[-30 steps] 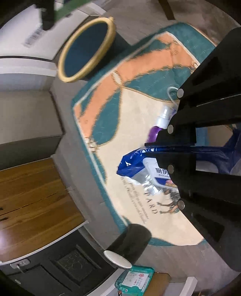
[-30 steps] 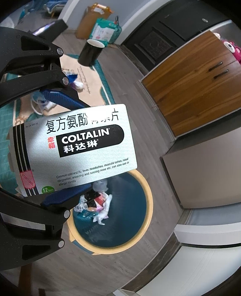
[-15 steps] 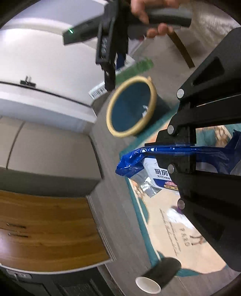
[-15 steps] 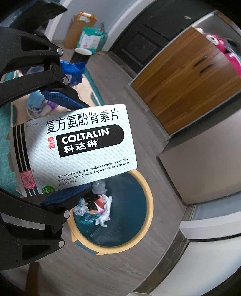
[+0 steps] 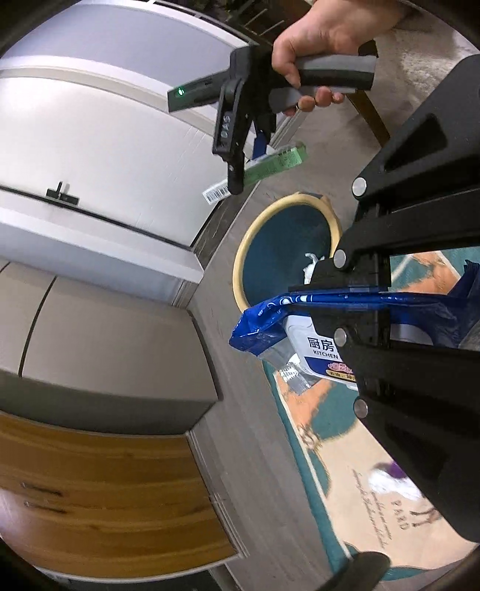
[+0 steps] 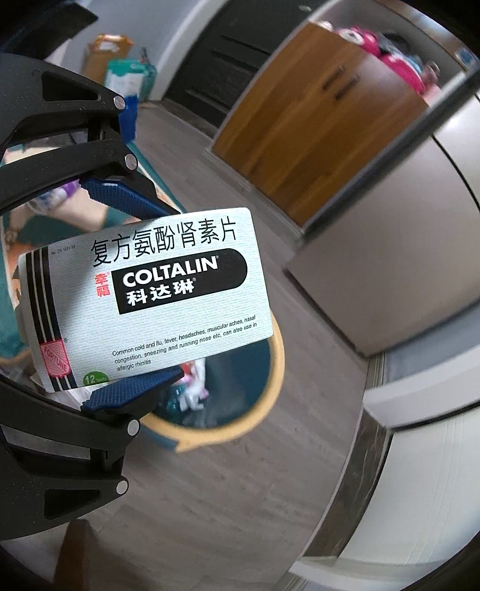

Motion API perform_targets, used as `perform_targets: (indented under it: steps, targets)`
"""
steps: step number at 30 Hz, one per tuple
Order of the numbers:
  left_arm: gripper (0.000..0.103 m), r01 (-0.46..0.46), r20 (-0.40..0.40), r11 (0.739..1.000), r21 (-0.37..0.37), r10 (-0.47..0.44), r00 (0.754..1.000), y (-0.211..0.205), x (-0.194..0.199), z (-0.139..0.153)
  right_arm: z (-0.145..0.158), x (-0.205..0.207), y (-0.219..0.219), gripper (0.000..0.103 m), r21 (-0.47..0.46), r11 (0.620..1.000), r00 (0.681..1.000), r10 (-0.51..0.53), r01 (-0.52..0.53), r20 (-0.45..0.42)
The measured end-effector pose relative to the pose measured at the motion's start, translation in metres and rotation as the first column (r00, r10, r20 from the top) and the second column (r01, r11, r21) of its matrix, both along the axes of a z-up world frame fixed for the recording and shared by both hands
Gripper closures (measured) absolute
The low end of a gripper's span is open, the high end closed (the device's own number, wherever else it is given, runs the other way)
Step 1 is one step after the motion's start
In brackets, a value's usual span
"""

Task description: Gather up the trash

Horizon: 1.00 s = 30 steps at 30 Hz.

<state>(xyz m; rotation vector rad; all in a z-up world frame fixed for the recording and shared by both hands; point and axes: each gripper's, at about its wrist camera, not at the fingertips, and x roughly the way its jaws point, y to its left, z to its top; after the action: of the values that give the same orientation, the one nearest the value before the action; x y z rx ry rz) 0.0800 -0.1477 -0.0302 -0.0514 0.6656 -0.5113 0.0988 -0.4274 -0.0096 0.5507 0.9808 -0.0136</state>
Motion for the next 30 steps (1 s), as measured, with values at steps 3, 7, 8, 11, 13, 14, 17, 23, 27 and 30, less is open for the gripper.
perform_targets:
  steps: [3, 7, 8, 11, 13, 14, 17, 23, 27, 30]
  targets:
    - [0.101, 0.043, 0.009, 0.999, 0.007, -0.043, 0.999, -0.023, 0.009, 0.001, -0.011, 0.005, -0.02, 0.025, -0.001, 0.999, 0.999, -0.035, 0.035, -0.021]
    - [0.101, 0.109, 0.002, 0.994, 0.014, -0.109, 0.994, -0.06, 0.025, -0.003, -0.024, 0.014, -0.033, 0.025, -0.002, 0.998, 0.997, -0.059, 0.059, -0.053]
    - [0.101, 0.119, -0.004, 0.993, 0.012, -0.119, 0.993, -0.067, 0.03, -0.006, -0.027, 0.015, -0.037, 0.025, 0.002, 0.998, 0.996, -0.067, 0.067, -0.06]
    - [0.101, 0.142, -0.041, 0.99, 0.019, -0.141, 0.989, -0.09, 0.045, -0.022, -0.039, 0.02, -0.047, 0.025, 0.025, 0.995, 0.991, -0.099, 0.101, -0.088]
    - [0.101, 0.152, -0.066, 0.987, 0.045, -0.149, 0.987, -0.106, 0.056, -0.032, -0.049, 0.024, -0.053, 0.025, 0.037, 0.992, 0.986, -0.119, 0.124, -0.113]
    - [0.101, 0.156, -0.076, 0.986, 0.061, -0.151, 0.986, -0.113, 0.061, -0.037, -0.052, 0.025, -0.053, 0.025, 0.042, 0.991, 0.984, -0.125, 0.131, -0.123]
    - [0.1, 0.161, -0.106, 0.983, 0.088, -0.152, 0.983, -0.134, 0.077, -0.047, -0.063, 0.032, -0.057, 0.025, 0.058, 0.988, 0.98, -0.135, 0.144, -0.143]
    - [0.1, 0.183, -0.095, 0.97, 0.161, -0.17, 0.981, -0.165, 0.098, -0.058, -0.069, 0.045, -0.06, 0.025, 0.093, 0.98, 0.978, -0.165, 0.177, -0.127]
    - [0.1, 0.204, -0.073, 0.957, 0.208, -0.193, 0.978, -0.182, 0.104, -0.058, -0.064, 0.052, -0.056, 0.025, 0.079, 0.982, 0.984, -0.165, 0.17, -0.073]
    - [0.1, 0.201, -0.071, 0.958, 0.204, -0.19, 0.979, -0.186, 0.106, -0.057, -0.062, 0.055, -0.055, 0.025, 0.1, 0.981, 0.986, -0.165, 0.168, -0.035]
